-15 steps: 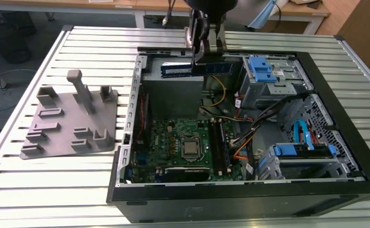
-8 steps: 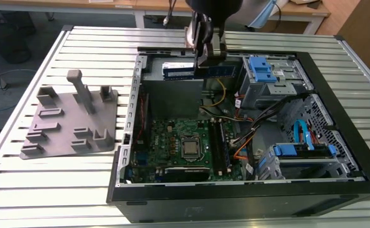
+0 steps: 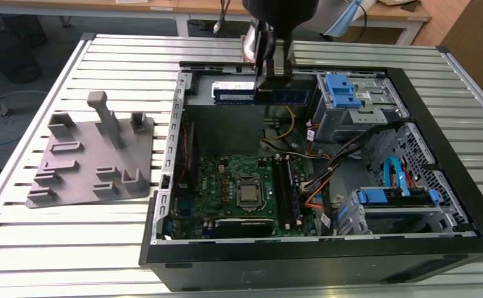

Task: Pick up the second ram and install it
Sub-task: 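Pick up the second ram and move it above second insertion slot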

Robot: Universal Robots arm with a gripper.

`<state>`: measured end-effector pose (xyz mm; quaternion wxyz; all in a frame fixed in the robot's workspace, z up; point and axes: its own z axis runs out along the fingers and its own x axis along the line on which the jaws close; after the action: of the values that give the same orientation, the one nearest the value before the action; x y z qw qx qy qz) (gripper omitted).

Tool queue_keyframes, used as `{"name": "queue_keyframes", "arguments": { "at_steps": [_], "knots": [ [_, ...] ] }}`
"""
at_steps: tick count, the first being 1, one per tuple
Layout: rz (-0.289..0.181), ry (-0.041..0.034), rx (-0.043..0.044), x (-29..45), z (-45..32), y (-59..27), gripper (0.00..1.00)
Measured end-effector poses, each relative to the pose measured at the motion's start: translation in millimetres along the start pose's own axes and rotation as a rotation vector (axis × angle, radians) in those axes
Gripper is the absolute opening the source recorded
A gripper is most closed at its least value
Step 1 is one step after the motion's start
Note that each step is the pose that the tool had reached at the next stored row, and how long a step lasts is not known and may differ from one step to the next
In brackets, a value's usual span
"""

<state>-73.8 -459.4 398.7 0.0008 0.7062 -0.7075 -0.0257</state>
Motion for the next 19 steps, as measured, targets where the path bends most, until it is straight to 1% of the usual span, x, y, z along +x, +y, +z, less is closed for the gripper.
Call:
{"name": "queue_keyframes", "arguments": {
  "at_steps": [3, 6, 8, 13, 19],
  "knots": [
    [0.012, -0.0007, 0.0005, 1.5, 1.4, -0.9, 0.14],
    [0.016, -0.0007, 0.0006, 5.9, 4.4, -1.3, 0.14],
    [0.018, -0.0011, 0.0008, 8.6, 7.9, -2.4, 0.14],
    [0.018, -0.0009, 0.0007, 11.9, 16.6, -9.9, 0.14],
    [0.018, -0.0009, 0.0007, 13.3, 26.8, -11.3, 0.14]
  ]
}}
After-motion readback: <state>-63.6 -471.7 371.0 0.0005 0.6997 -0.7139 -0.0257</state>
